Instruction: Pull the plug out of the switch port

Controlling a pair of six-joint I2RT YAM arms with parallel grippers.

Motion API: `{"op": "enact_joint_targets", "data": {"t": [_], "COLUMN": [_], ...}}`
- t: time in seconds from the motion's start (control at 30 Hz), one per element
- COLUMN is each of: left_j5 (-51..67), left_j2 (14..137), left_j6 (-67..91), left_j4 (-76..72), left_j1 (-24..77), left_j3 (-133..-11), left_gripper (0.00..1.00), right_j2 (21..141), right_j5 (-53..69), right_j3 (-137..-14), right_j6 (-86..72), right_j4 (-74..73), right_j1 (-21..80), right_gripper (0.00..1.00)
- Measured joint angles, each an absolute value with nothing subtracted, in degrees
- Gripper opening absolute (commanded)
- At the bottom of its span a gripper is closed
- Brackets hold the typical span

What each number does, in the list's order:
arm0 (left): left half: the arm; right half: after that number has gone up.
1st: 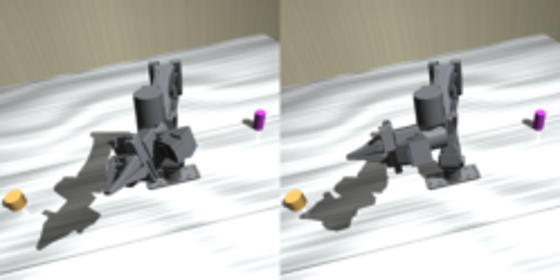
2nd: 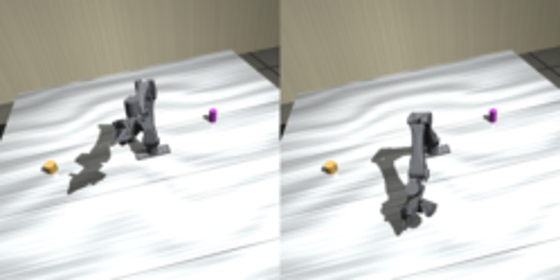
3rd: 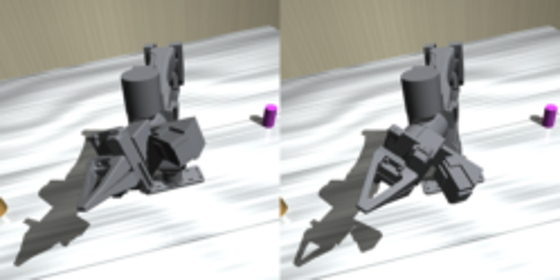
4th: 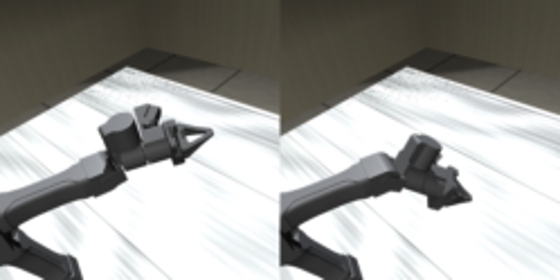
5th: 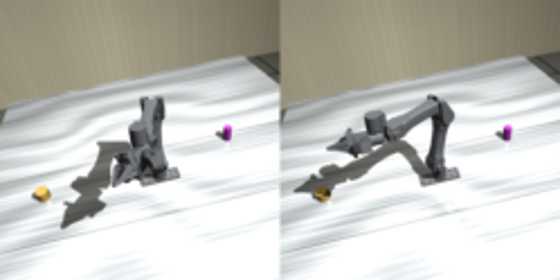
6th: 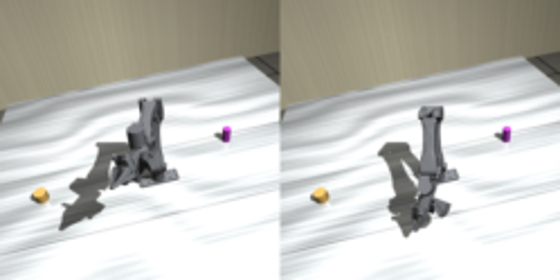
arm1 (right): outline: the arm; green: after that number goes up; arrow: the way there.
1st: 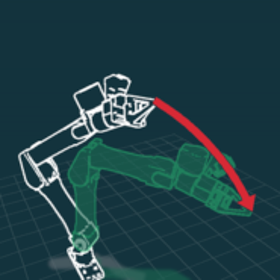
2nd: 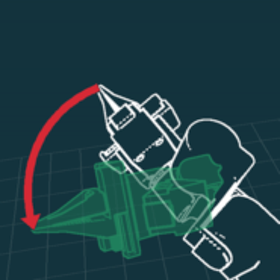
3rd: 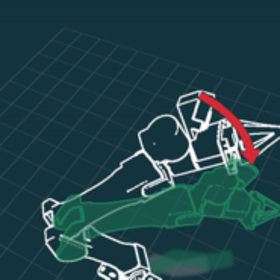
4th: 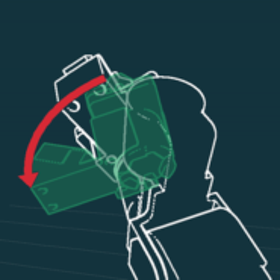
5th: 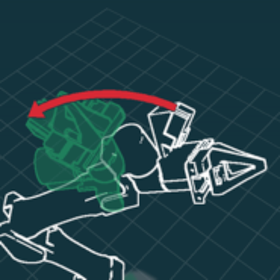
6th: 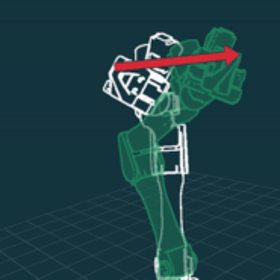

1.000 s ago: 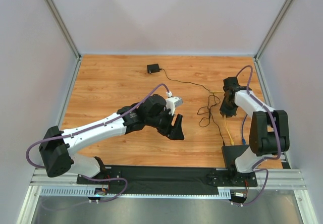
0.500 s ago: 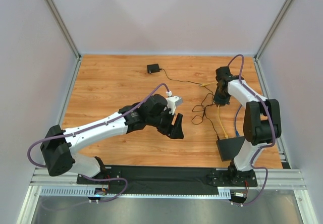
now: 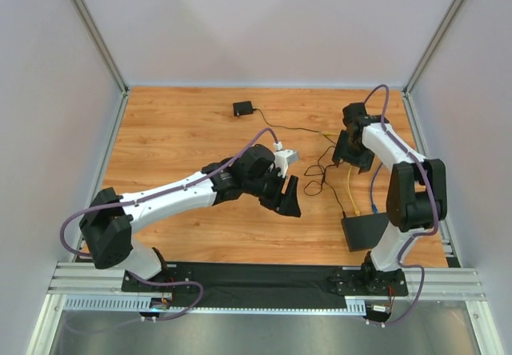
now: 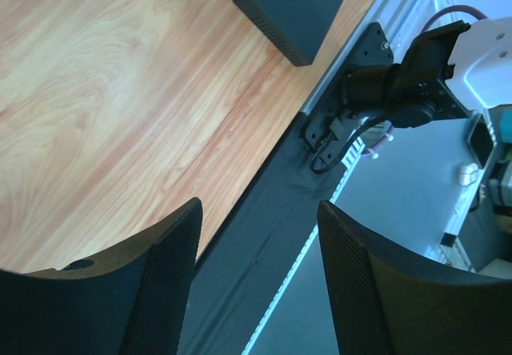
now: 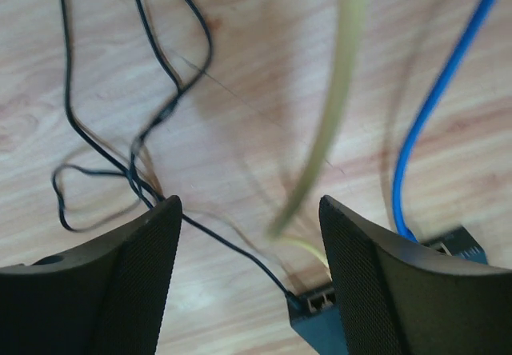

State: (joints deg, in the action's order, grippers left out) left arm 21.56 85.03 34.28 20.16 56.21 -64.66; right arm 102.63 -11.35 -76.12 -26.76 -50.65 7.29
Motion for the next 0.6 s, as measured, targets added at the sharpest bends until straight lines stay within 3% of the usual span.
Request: {"op": "enact_joint_targets", "data": {"t": [0.1,0.4,0.47,0.6], "left_j5": [24.3,27.6,27.6,27.6], "left_j2": [88.2,96.0,97.3,101.0], "left_j6": [36.4,42.7,43.7,46.0], "left_j4": [16.7,8.8,7.3,5.1], "left_j1": [56.2,56.8,57.0,57.1], "left_j3": [-65.0,-66.9,-67.7,-70.4], "left_gripper": [0.66,0.64,0.64,0.65], "right_j2": [97.8,77.8,75.7,75.2], "right_j5": [-12.5,-10.6,-8.4,-7.0], "right_j3": [-74.6,-63.6,-58.1,-48.9], "right_j6": [-26.8,-27.5,-28.9,-33.6], "right_j4": [-53.9,-57.1,-56.2,-55.7], "right_j1": [7.3,7.3,7.4,8.1], "right_gripper": [0.73,0.56,0.50,0.49]}}
